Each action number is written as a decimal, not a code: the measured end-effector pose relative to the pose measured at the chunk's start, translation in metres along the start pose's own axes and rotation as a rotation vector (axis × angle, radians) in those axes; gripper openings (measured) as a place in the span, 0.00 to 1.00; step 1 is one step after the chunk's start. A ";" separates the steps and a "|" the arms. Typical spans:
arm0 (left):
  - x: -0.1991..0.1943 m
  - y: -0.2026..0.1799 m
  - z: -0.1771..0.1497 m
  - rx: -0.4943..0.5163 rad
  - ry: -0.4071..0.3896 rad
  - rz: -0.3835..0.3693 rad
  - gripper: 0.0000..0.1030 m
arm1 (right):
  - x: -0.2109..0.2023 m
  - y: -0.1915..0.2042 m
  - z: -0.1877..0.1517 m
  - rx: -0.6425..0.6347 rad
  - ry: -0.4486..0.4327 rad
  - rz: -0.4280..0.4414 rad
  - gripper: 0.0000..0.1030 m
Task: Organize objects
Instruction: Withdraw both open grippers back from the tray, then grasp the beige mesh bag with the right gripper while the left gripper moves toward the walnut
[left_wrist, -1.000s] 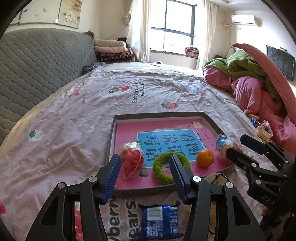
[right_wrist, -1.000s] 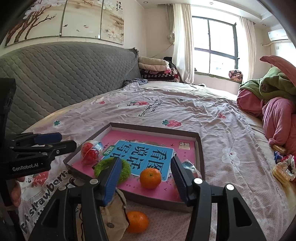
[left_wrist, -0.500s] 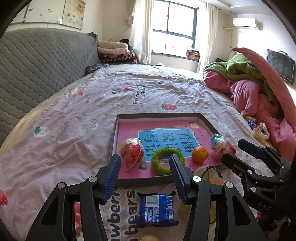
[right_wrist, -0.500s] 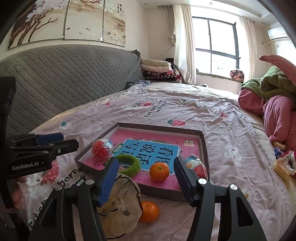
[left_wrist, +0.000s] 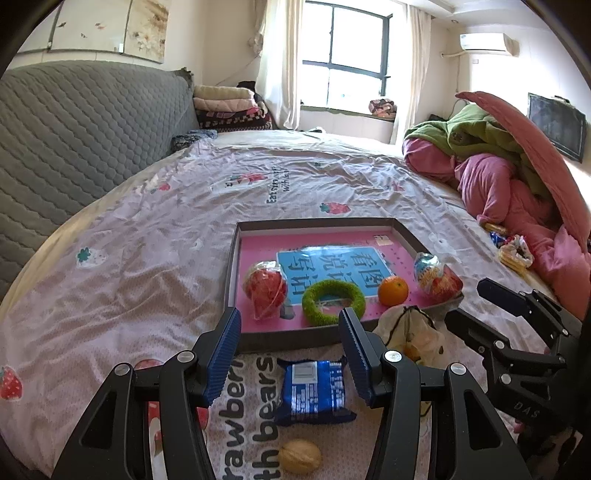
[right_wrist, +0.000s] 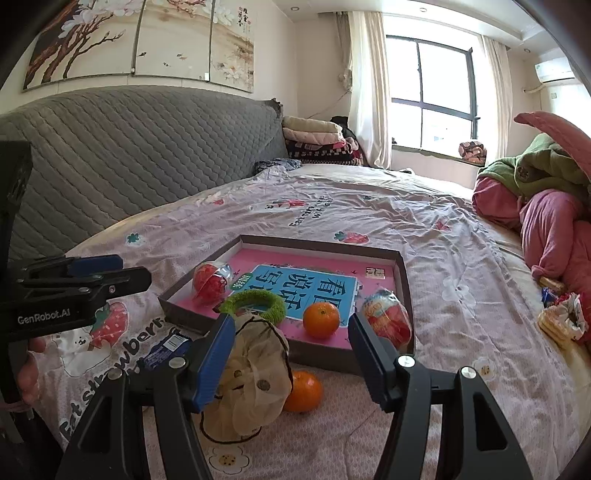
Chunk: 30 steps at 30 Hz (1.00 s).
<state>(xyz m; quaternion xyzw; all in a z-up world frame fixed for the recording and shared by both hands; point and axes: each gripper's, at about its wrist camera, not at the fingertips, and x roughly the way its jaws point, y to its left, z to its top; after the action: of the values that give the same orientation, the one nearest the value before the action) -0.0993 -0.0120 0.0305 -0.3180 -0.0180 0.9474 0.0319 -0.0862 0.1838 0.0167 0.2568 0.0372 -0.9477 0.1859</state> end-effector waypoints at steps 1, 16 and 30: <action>-0.002 0.000 -0.001 0.002 0.000 0.000 0.55 | -0.001 0.000 0.000 0.004 0.001 0.000 0.62; -0.016 0.005 -0.014 0.010 0.019 0.017 0.55 | -0.006 0.008 -0.008 -0.014 0.015 0.008 0.62; -0.019 0.012 -0.024 0.009 0.044 0.020 0.55 | -0.003 0.012 -0.016 -0.022 0.051 0.001 0.62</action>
<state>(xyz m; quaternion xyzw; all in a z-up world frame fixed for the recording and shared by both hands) -0.0708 -0.0251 0.0220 -0.3387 -0.0100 0.9405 0.0242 -0.0714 0.1763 0.0051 0.2788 0.0524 -0.9403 0.1881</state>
